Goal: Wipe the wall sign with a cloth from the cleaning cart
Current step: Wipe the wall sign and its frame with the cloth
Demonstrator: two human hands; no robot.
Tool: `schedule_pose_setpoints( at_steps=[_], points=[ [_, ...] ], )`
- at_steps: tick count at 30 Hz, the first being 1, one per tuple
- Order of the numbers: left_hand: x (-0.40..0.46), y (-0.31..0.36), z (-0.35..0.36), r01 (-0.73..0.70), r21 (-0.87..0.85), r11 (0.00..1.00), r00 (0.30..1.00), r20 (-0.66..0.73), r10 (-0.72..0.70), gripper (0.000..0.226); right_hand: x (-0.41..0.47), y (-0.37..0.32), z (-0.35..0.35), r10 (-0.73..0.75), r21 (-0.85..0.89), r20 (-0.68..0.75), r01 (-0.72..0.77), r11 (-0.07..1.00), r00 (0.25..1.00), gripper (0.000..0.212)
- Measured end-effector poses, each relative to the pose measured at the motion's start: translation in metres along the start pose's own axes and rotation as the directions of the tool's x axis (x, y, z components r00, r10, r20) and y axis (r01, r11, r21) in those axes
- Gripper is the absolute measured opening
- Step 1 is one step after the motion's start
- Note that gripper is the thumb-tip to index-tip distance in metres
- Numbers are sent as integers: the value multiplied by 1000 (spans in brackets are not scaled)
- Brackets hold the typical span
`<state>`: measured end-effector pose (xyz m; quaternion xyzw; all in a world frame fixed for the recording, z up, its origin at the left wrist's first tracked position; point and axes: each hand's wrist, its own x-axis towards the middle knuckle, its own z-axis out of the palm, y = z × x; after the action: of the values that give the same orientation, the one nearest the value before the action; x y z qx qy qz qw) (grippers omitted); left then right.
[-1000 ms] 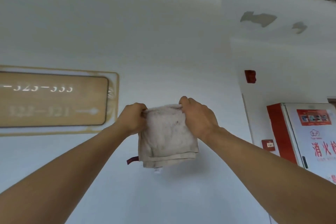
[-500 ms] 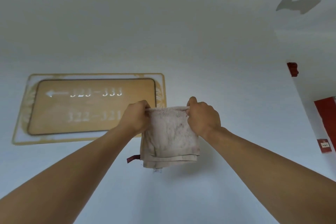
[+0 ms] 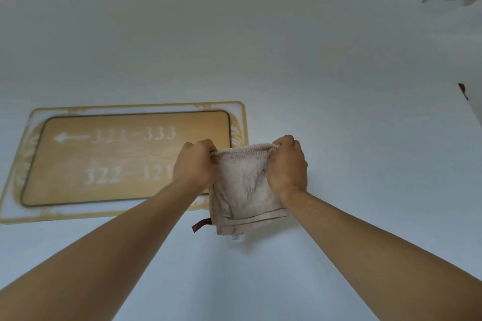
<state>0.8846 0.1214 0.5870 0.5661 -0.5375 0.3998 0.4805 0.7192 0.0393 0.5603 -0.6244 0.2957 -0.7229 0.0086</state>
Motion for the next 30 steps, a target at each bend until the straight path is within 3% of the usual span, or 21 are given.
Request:
schedule_pose_setpoints(
  at_steps=[8, 16, 18, 23, 27, 30],
  points=[
    [29, -7, 36, 54, -41, 998, 989, -138, -59, 23, 29, 24, 43, 5, 50, -108, 0, 999, 994, 10],
    [32, -32, 74, 92, -7, 996, 972, -215, -91, 17, 17, 38, 78, -55, 100, -150, 70, 993, 987, 22],
    [32, -35, 83, 69, -35, 997, 963, -259, -75, 17, 9, 40, 88, -170, 21, -137, 174, 984, 976, 28],
    [25, -45, 98, -90, -212, 973, 943, -334, 14, 22, -15, 50, 122, -331, -336, 97, 343, 877, 939, 63],
    [23, -55, 100, -131, -233, 964, 930, -367, 37, 17, -19, 56, 135, -371, -387, 88, 375, 842, 924, 74],
    [19, -54, 101, -97, -291, 952, 937, -349, -12, 29, -20, 54, 139, -369, -409, 100, 376, 831, 924, 80]
  ],
)
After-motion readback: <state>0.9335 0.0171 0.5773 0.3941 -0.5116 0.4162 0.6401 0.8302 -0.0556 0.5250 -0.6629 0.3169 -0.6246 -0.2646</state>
